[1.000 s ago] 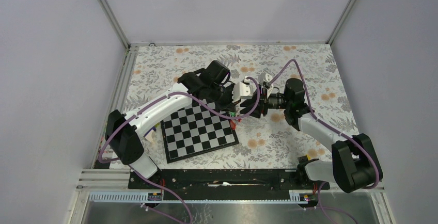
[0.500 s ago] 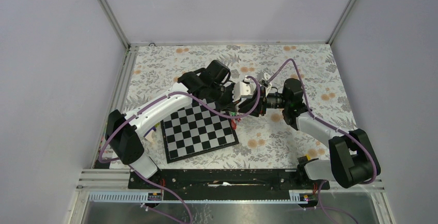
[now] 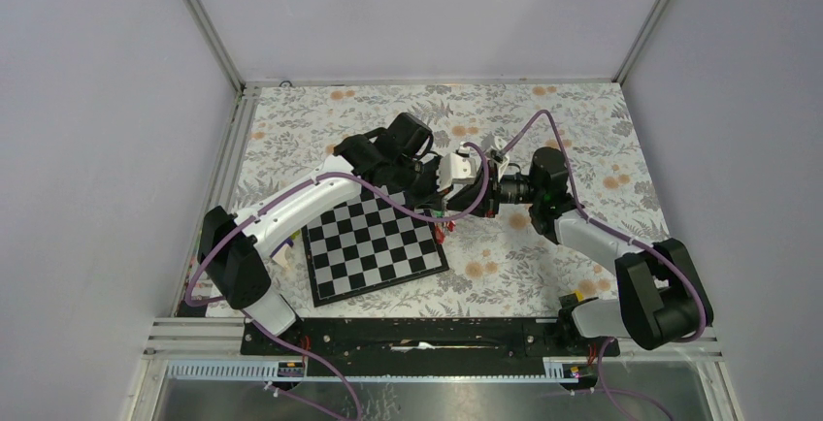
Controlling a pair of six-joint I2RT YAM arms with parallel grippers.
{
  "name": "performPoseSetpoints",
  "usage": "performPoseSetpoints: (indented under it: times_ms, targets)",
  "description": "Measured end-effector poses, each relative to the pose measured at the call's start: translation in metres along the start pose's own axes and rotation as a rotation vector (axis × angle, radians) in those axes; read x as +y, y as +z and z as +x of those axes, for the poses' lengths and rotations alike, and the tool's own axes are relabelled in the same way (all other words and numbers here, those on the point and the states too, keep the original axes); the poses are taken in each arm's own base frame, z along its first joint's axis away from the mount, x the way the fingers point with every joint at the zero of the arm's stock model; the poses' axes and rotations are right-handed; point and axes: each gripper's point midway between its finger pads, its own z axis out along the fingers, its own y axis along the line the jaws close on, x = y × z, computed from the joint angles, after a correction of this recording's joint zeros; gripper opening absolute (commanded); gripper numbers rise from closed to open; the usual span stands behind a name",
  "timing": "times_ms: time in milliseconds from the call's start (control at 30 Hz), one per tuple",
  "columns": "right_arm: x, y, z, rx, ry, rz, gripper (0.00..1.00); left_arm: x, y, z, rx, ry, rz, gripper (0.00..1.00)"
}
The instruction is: Put the keys on the keyring
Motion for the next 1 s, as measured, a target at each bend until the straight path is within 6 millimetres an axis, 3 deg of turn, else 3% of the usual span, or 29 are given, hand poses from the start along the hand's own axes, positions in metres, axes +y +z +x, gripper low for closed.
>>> performPoseSetpoints:
  times_ms: [133,500,667,833,1000]
  targets:
    - [0.002,0.001,0.002,0.005,0.005,-0.017,0.00,0.000,0.001,0.001,0.003,-0.010,0.003,0.02]
    - [0.006,-0.001,0.001,0.011,-0.016,-0.017,0.00,0.003,0.004,0.000,-0.018,0.013,-0.009,0.29]
    - [0.012,-0.003,-0.005,0.005,-0.054,-0.018,0.00,0.007,-0.008,-0.002,-0.077,0.046,-0.048,0.40]
    - [0.017,-0.005,-0.015,-0.013,-0.079,-0.022,0.00,0.021,-0.029,0.000,-0.149,0.080,-0.105,0.45]
    - [0.017,-0.006,-0.019,-0.025,-0.080,-0.019,0.00,0.017,-0.028,0.002,-0.186,0.116,-0.070,0.46]
